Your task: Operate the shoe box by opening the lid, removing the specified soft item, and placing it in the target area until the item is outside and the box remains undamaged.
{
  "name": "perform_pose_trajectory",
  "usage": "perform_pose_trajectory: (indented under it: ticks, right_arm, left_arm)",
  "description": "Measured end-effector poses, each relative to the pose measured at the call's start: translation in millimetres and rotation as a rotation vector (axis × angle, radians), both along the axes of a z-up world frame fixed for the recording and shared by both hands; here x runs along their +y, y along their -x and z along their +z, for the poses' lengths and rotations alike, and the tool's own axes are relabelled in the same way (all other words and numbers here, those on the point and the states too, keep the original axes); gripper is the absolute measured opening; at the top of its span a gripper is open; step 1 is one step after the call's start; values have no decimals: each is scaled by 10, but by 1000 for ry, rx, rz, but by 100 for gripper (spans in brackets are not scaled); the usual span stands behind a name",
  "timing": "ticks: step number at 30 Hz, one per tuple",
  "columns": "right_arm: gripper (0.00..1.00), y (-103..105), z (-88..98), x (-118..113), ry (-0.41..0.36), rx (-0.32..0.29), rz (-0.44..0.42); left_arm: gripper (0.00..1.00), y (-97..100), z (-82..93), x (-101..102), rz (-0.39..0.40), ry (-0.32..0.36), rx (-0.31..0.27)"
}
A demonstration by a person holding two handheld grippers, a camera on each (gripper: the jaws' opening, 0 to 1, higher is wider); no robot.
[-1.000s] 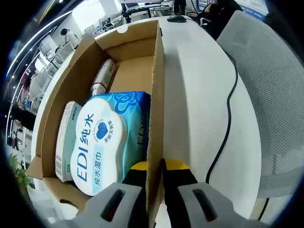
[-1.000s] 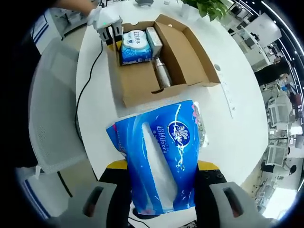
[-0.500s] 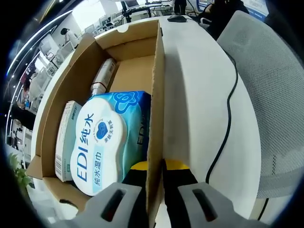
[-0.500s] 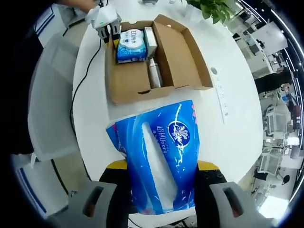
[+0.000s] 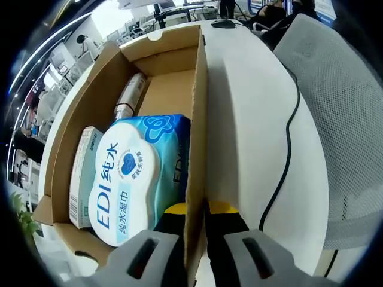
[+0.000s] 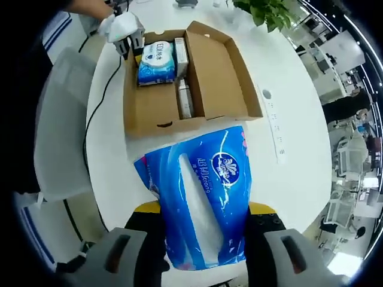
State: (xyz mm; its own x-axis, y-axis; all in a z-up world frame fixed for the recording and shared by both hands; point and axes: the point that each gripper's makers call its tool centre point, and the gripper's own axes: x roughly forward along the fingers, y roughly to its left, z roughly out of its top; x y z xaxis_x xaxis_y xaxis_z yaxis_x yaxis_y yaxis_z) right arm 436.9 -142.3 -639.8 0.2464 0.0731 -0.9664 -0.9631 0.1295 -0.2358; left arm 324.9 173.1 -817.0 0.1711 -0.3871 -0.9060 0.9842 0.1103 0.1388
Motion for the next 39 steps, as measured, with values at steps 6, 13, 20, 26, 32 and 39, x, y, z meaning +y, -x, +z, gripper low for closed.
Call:
perform_pose_trajectory:
  ticks: [6,13,20,26,32,39]
  right_arm:
    - [48,-107,-120,-64,14,13,-11]
    - [48,-250,-245,-111,-14,29,-48]
    - [48,-357,-366,-121,5,26,-47]
    - [49,-381,-435,-97,-12,38,-56]
    - [49,-417,-555,-160,-2,39,-66]
    - [49,-407,-631,-196,-21,52,-107]
  left_arm:
    - [3,-6,-4,-4,-1,0,0]
    - [3,-5,-4,-8,5,-1,5]
    - [3,0,-5,-10,3,1,6]
    - [3,-1,-1,-15,4,0,5]
    - [3,-6,-5,-19,3,0,6]
    - [3,-6,4,-21,0,1,7]
